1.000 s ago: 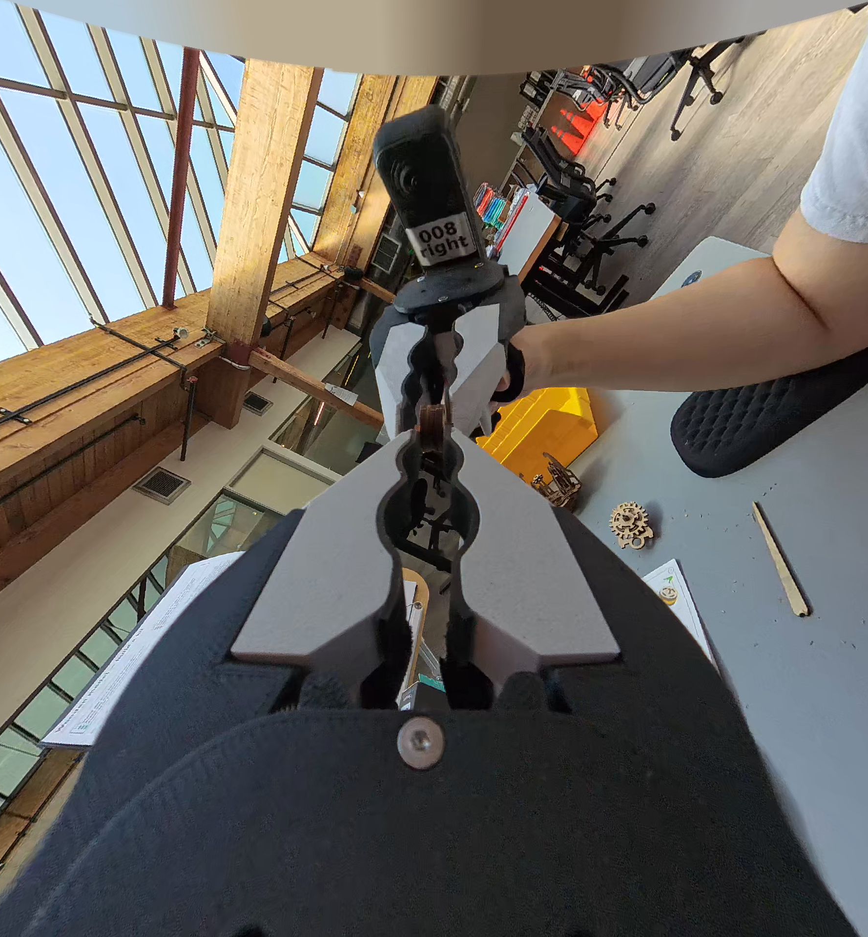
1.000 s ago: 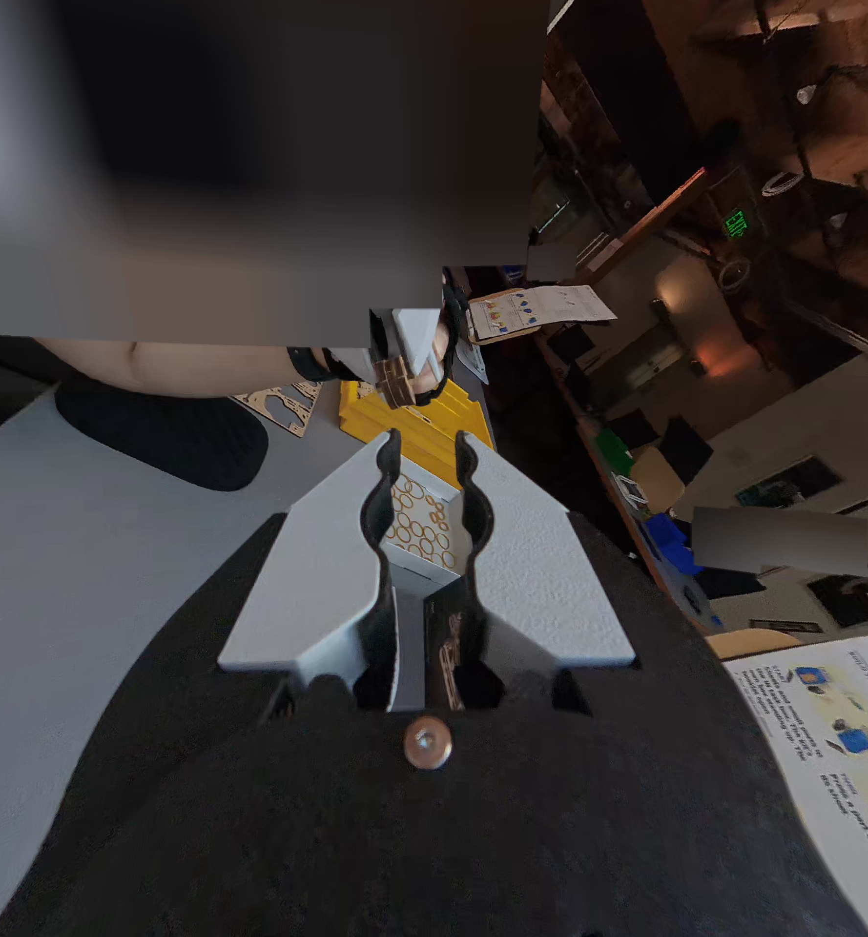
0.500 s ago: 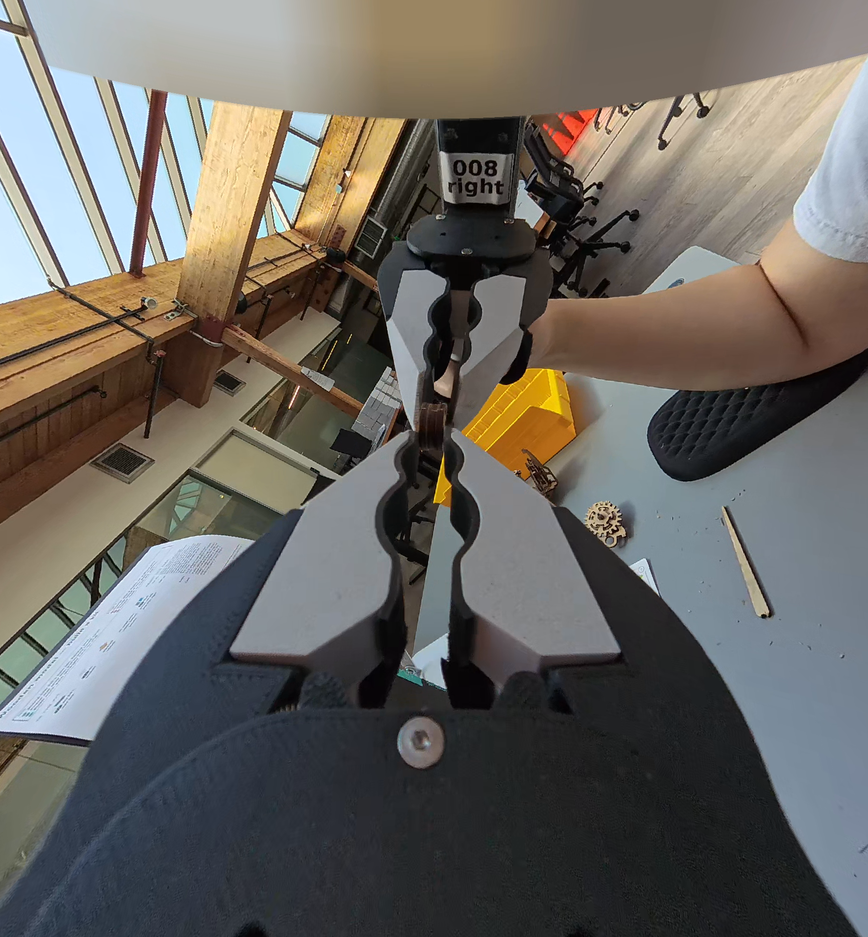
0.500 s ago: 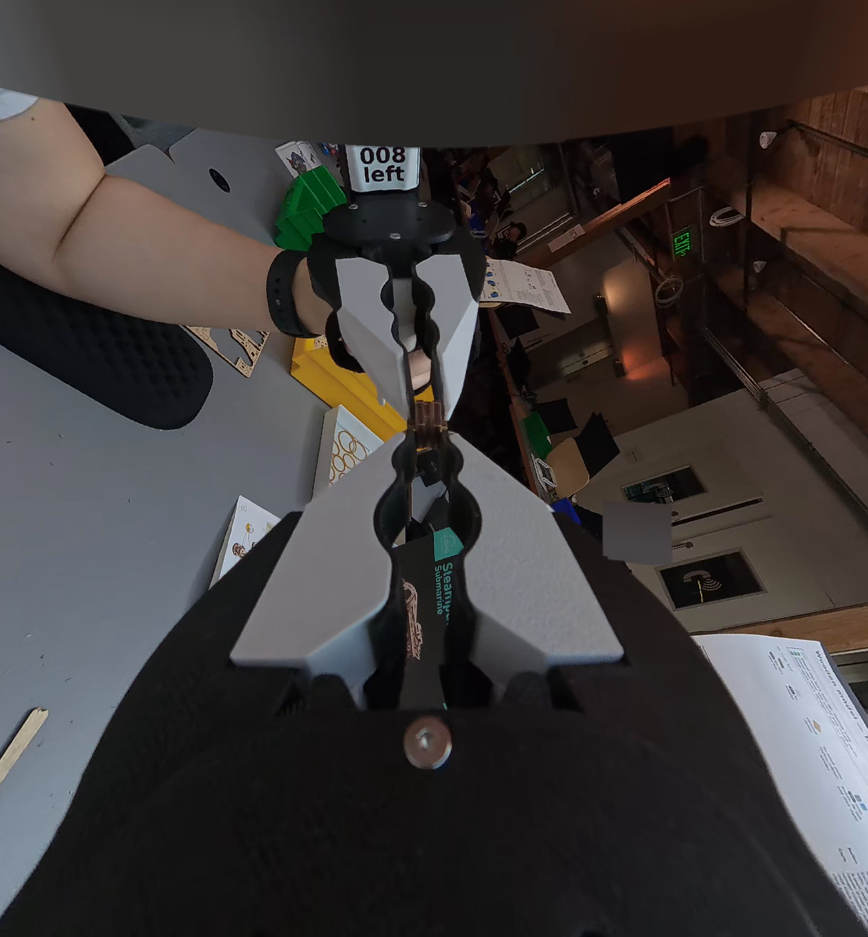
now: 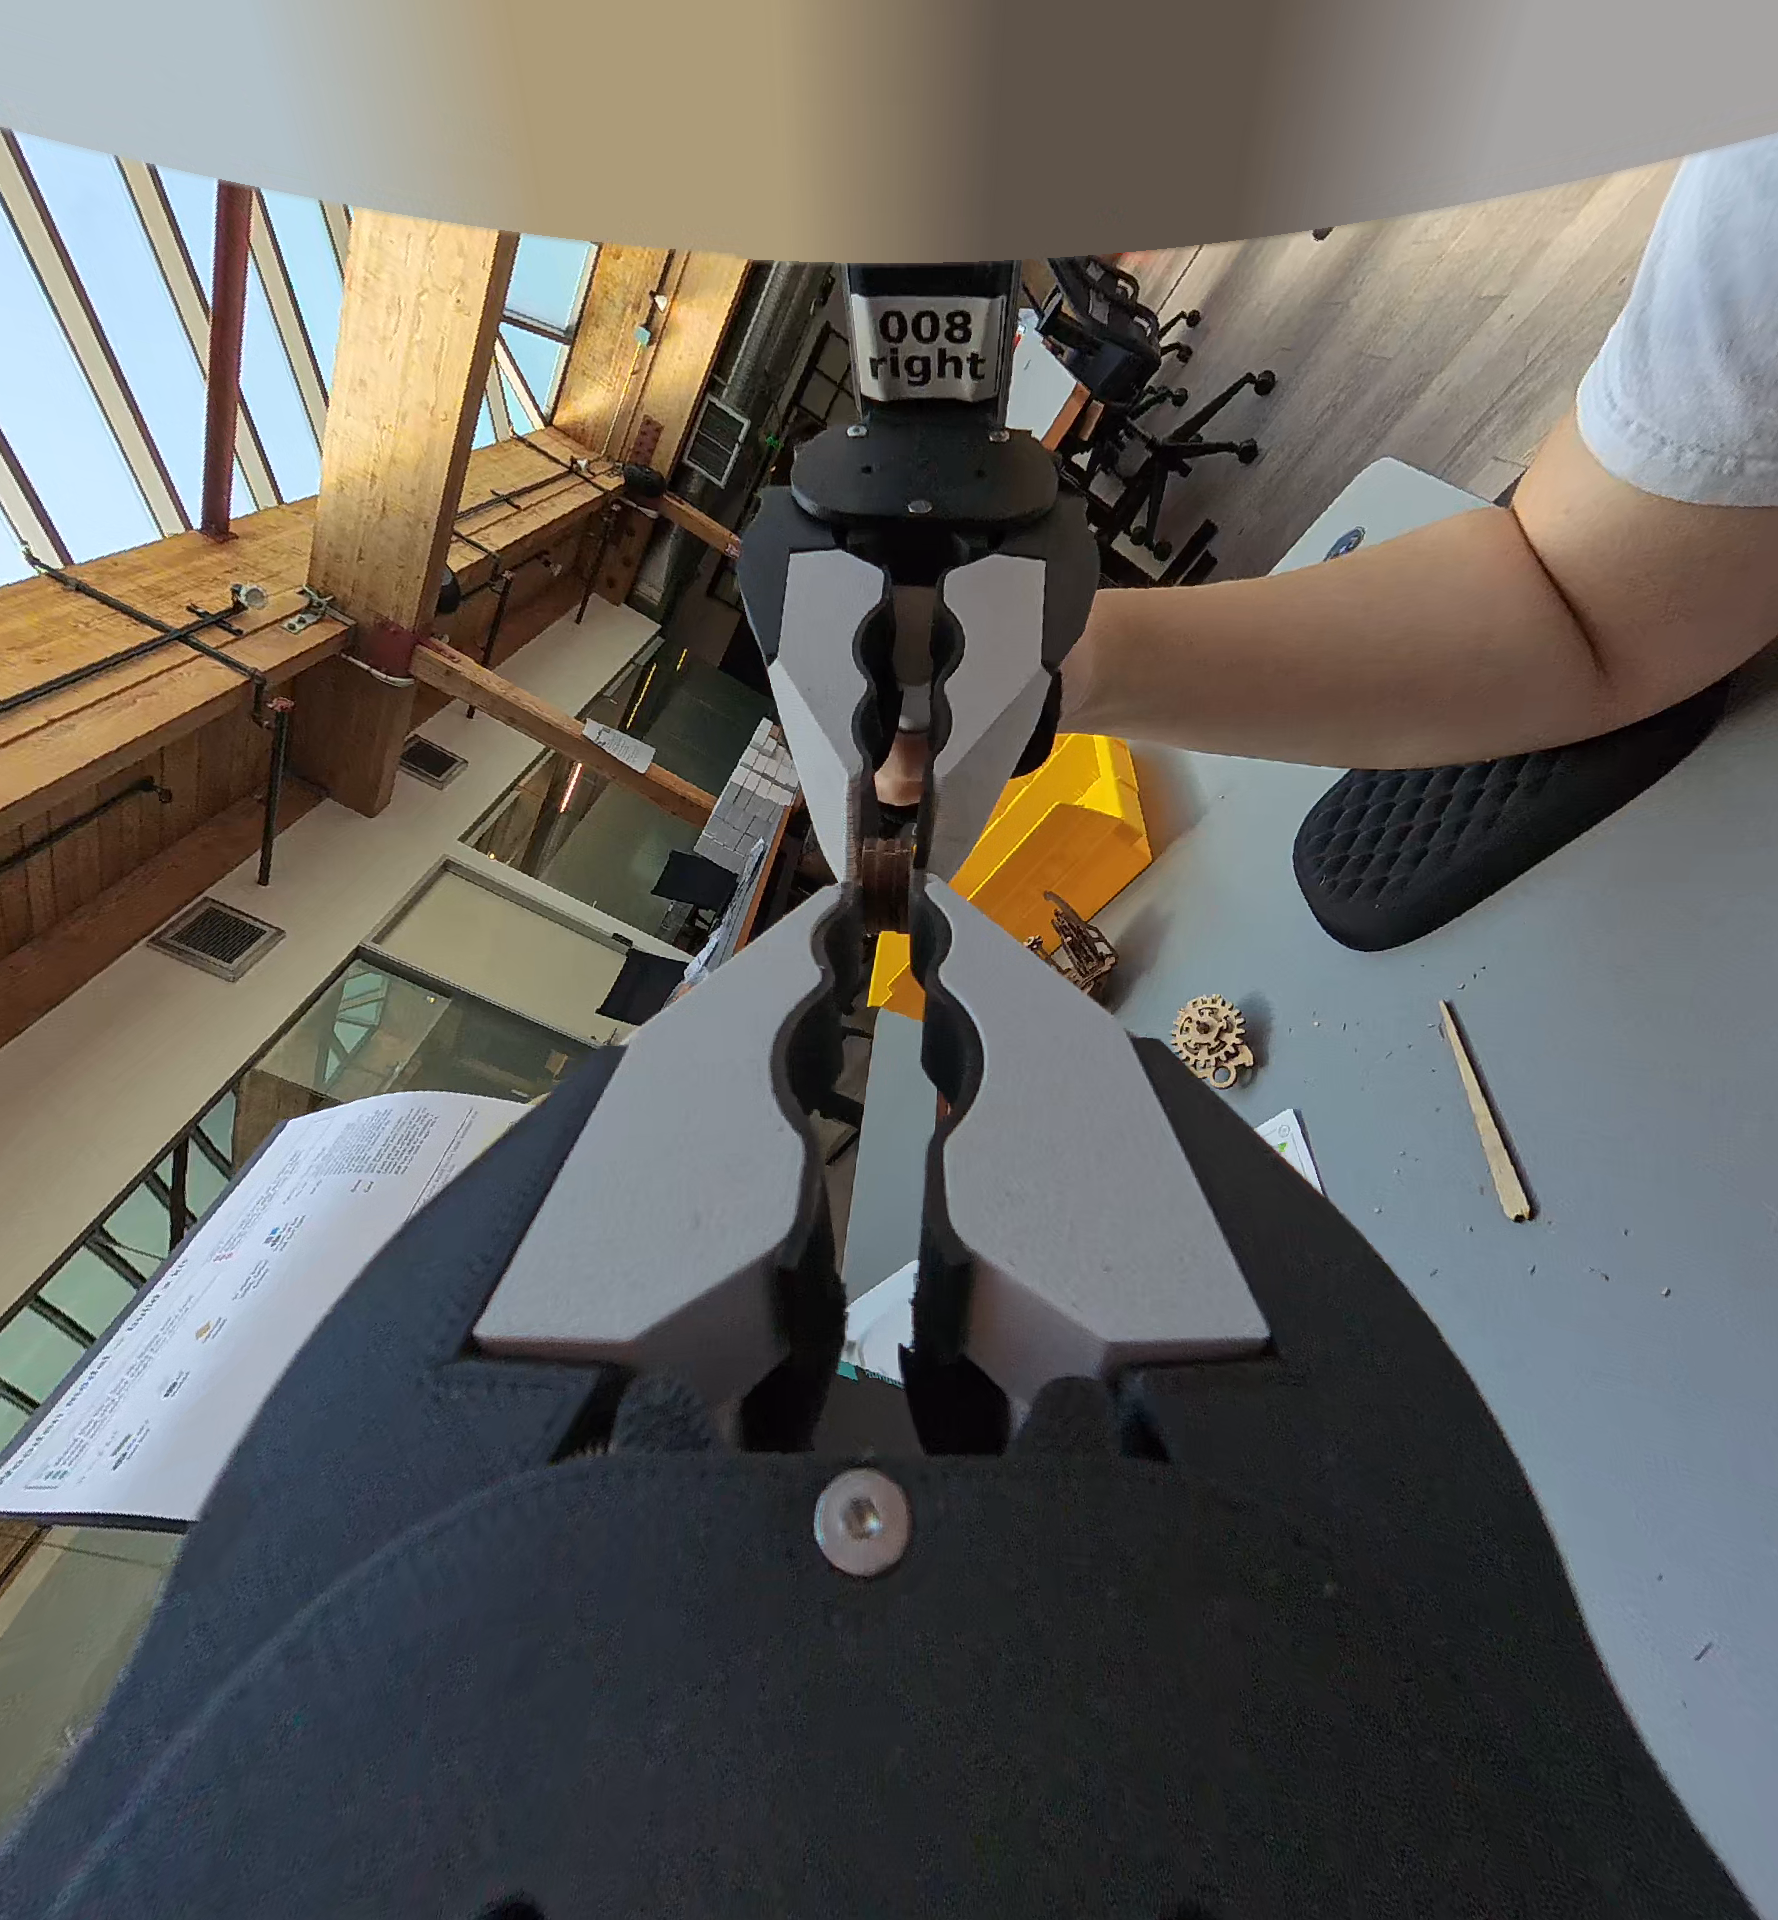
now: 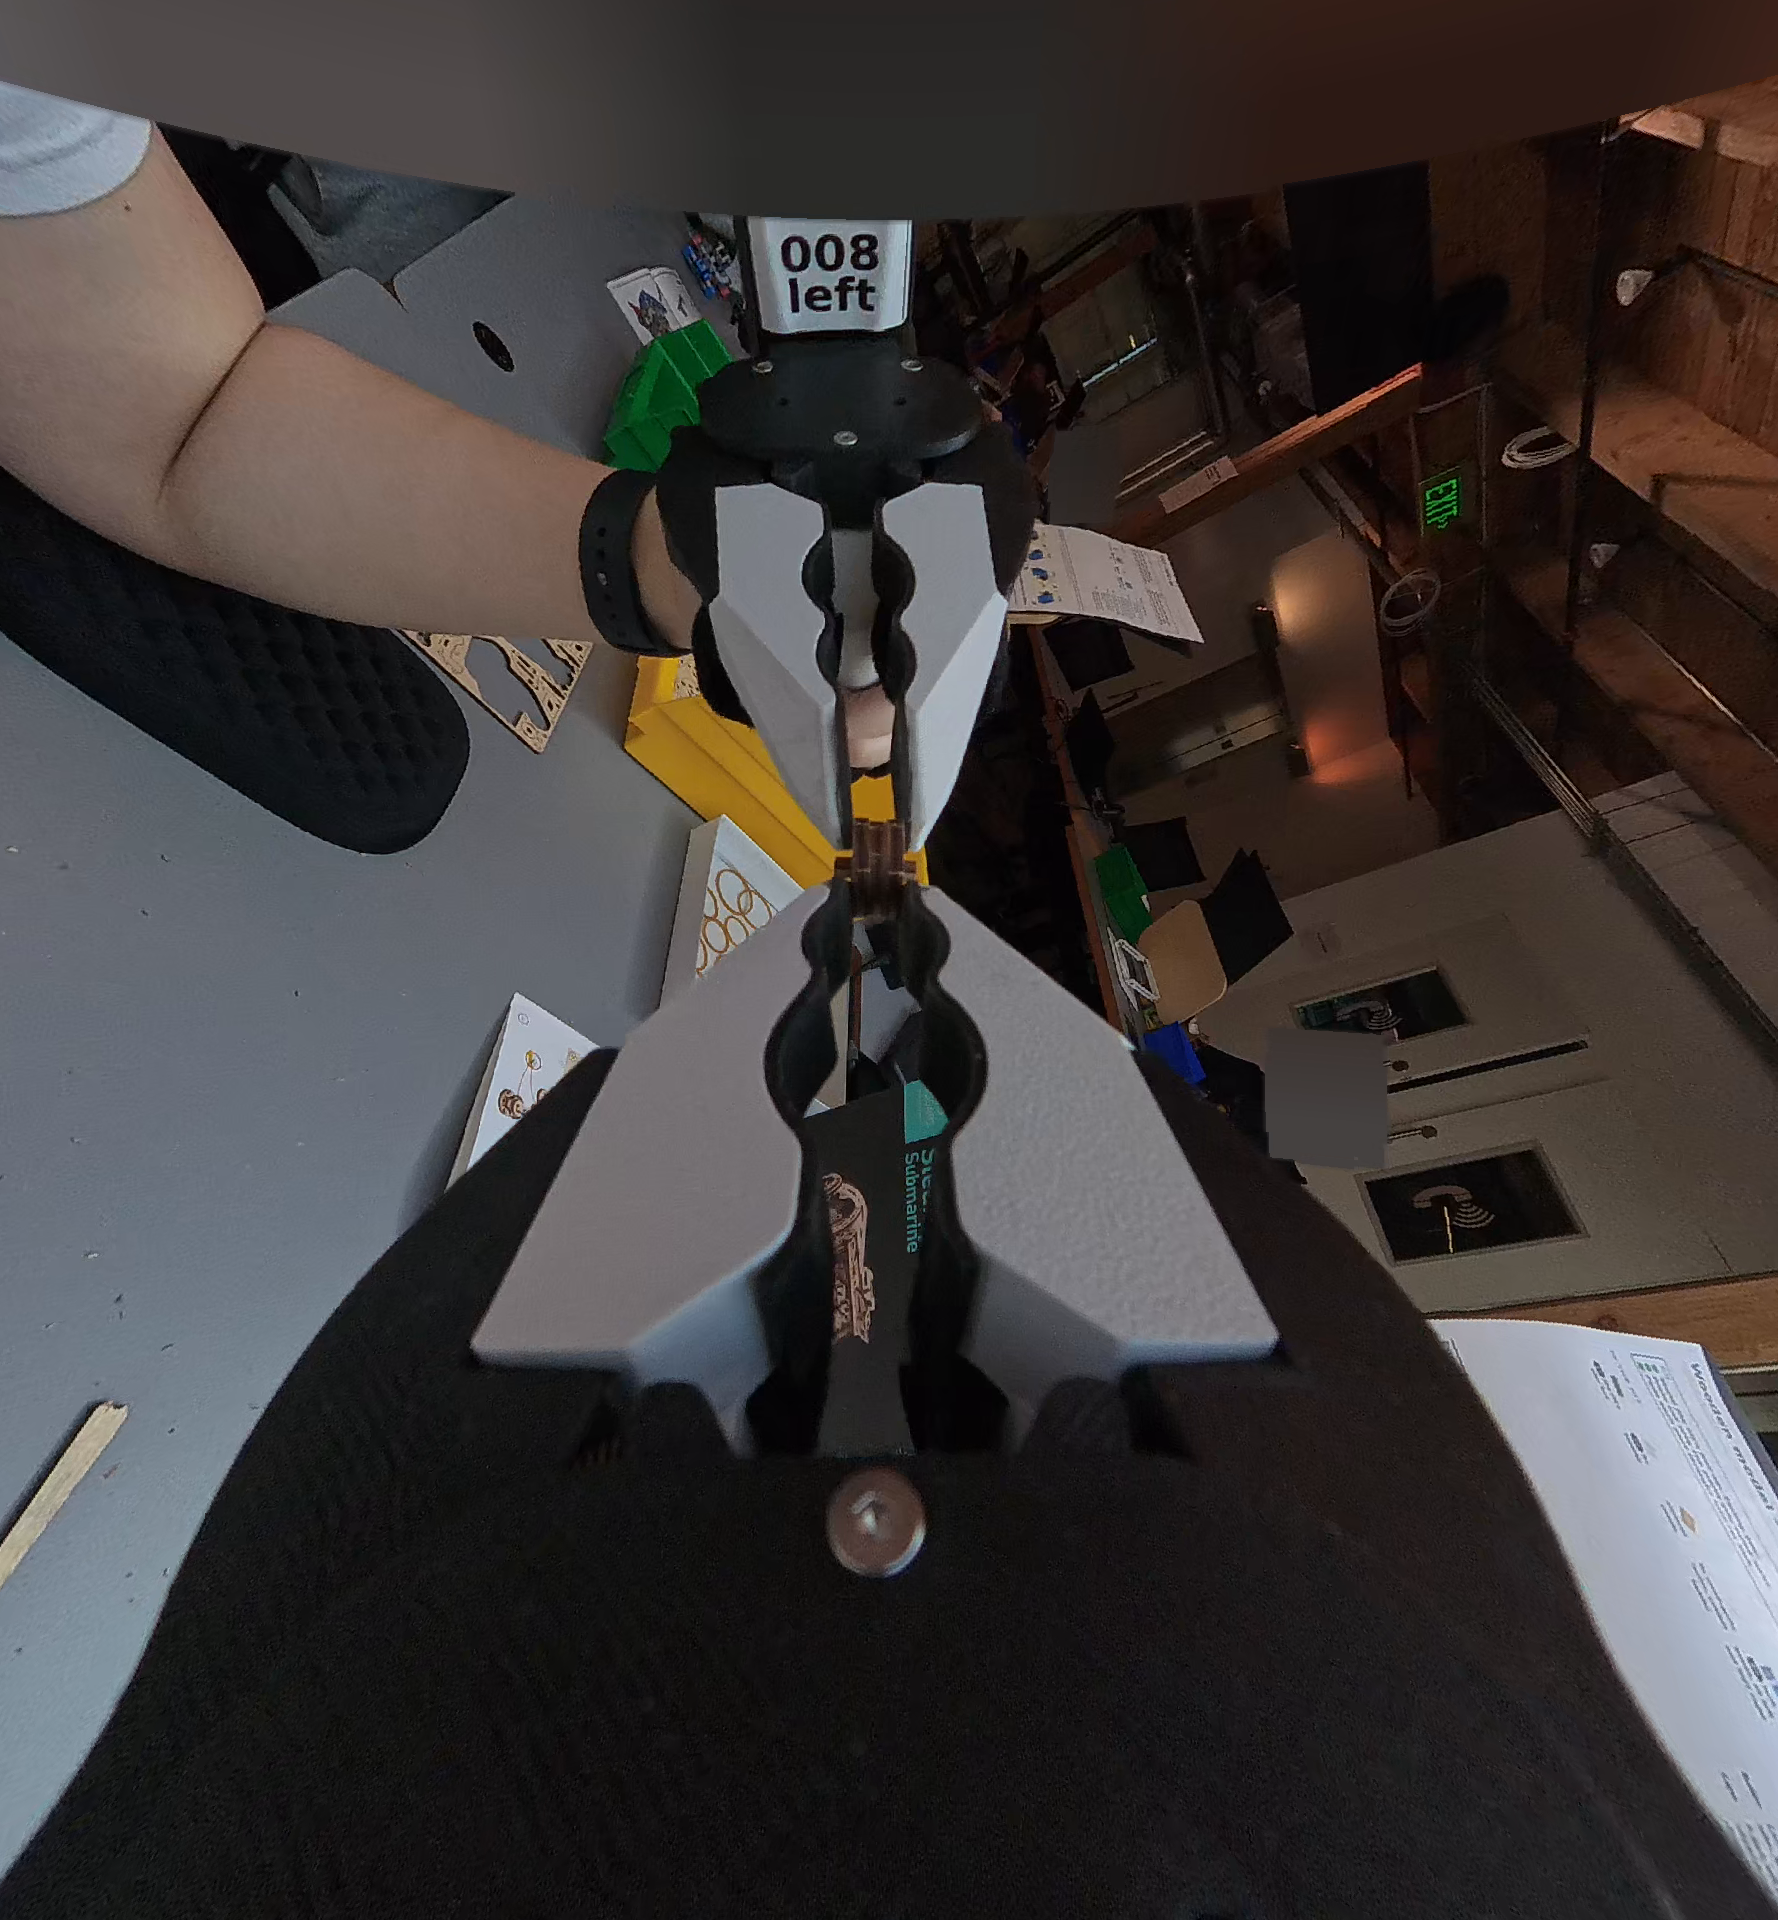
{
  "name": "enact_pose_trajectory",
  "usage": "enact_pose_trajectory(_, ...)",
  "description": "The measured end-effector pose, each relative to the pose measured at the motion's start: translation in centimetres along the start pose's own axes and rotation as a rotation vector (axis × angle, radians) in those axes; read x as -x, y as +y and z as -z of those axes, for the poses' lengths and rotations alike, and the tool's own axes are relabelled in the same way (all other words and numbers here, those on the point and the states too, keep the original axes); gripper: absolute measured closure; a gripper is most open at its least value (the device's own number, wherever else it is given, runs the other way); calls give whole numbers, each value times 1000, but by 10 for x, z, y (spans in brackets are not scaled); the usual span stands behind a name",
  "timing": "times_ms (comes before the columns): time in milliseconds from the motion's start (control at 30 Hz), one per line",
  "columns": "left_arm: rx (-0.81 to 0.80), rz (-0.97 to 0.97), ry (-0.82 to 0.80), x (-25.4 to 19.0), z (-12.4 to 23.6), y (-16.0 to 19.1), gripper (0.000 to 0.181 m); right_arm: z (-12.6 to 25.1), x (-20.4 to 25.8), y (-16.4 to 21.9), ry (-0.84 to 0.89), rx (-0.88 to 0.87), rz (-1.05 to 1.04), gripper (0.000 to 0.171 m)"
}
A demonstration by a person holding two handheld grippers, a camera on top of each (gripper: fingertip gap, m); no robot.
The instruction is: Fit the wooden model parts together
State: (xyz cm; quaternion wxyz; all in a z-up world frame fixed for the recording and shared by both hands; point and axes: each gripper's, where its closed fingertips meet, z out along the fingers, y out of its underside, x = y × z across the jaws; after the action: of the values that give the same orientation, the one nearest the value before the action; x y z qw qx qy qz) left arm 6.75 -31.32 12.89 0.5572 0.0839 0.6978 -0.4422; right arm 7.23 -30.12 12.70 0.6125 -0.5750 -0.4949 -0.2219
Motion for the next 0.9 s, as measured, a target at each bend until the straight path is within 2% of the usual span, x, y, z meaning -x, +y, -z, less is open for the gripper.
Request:
enact_pose_trajectory(233, 3, 25, 19, -1, -2, 1, 174, 2, 1, 1, -6, 13, 19, 163)
enact_pose_trajectory(467, 30, -76, -23, -3, -2, -6, 168, 6, 1, -4, 43, 89, 126, 161)
enact_pose_trajectory(667, 51, -132, 1, -12, -4, -6, 175, 7, 9, -10, -3, 96, 114, 163)
enact_pose_trajectory(900, 52, -68, 57, -14, -3, -6, 175, 6, 13, -10, -50, 49, 61, 163)
